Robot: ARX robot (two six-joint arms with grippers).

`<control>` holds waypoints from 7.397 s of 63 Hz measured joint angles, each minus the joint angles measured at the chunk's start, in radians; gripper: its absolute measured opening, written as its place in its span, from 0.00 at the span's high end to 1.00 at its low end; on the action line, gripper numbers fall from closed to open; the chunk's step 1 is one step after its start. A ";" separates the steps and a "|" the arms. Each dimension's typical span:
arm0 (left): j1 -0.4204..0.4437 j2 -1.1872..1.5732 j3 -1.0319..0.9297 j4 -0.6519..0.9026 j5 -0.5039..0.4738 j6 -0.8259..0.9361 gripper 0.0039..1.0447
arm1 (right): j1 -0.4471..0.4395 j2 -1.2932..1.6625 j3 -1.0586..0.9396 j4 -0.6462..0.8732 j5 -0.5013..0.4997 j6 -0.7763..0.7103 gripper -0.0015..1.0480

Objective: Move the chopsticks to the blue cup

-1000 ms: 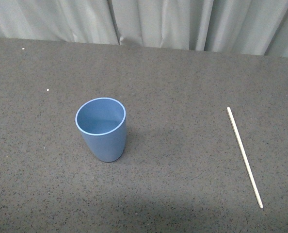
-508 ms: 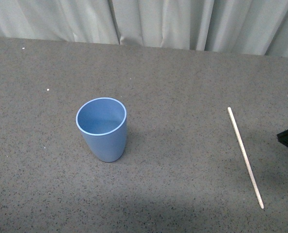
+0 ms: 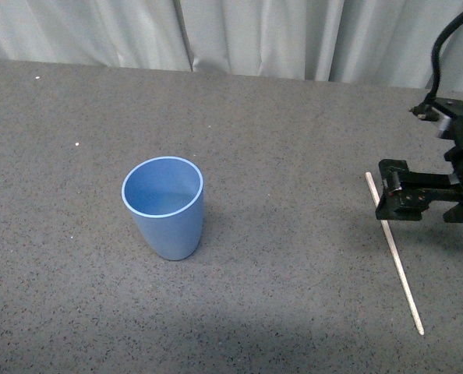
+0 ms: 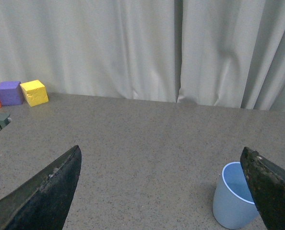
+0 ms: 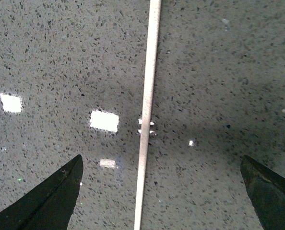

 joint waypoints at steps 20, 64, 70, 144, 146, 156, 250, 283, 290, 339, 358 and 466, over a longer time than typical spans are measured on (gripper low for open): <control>0.000 0.000 0.000 0.000 0.000 0.000 0.06 | 0.033 0.135 0.134 -0.064 0.002 0.051 0.09; 0.000 0.000 0.000 0.000 0.000 0.000 0.06 | 0.041 0.198 0.194 -0.121 0.041 0.072 0.74; 0.000 0.000 0.000 0.000 0.000 0.000 0.06 | 0.041 0.200 0.195 -0.136 0.045 0.072 0.87; 0.000 0.000 0.000 0.000 0.000 0.000 0.06 | 0.469 -0.063 -0.029 1.023 -0.211 0.032 0.99; 0.000 0.000 0.000 0.000 0.000 0.000 0.06 | 0.475 -0.056 -0.025 1.024 -0.212 0.036 0.99; 0.000 0.000 0.000 0.000 0.000 0.000 0.06 | 0.494 -0.013 -0.012 1.019 -0.211 0.045 0.99; 0.000 0.000 0.000 0.000 0.000 0.000 0.06 | 0.498 -0.101 -0.101 0.983 -0.183 0.002 0.09; 0.000 0.000 0.000 0.000 0.000 0.000 0.06 | 0.236 -0.414 -0.362 0.864 0.077 -0.011 0.09; 0.000 0.000 0.000 0.000 0.000 0.000 0.06 | 0.142 -0.462 -0.424 0.856 0.166 -0.036 0.09; 0.000 0.000 0.000 0.000 0.000 0.000 0.06 | -0.113 -0.915 -0.932 1.216 0.132 -0.065 0.99; 0.000 0.000 0.000 0.000 0.000 0.000 0.06 | -0.114 -1.151 -0.985 1.036 0.131 -0.065 0.99; 0.000 0.000 0.000 0.000 0.000 0.000 0.06 | -0.114 -1.999 -1.010 0.231 0.128 -0.065 0.86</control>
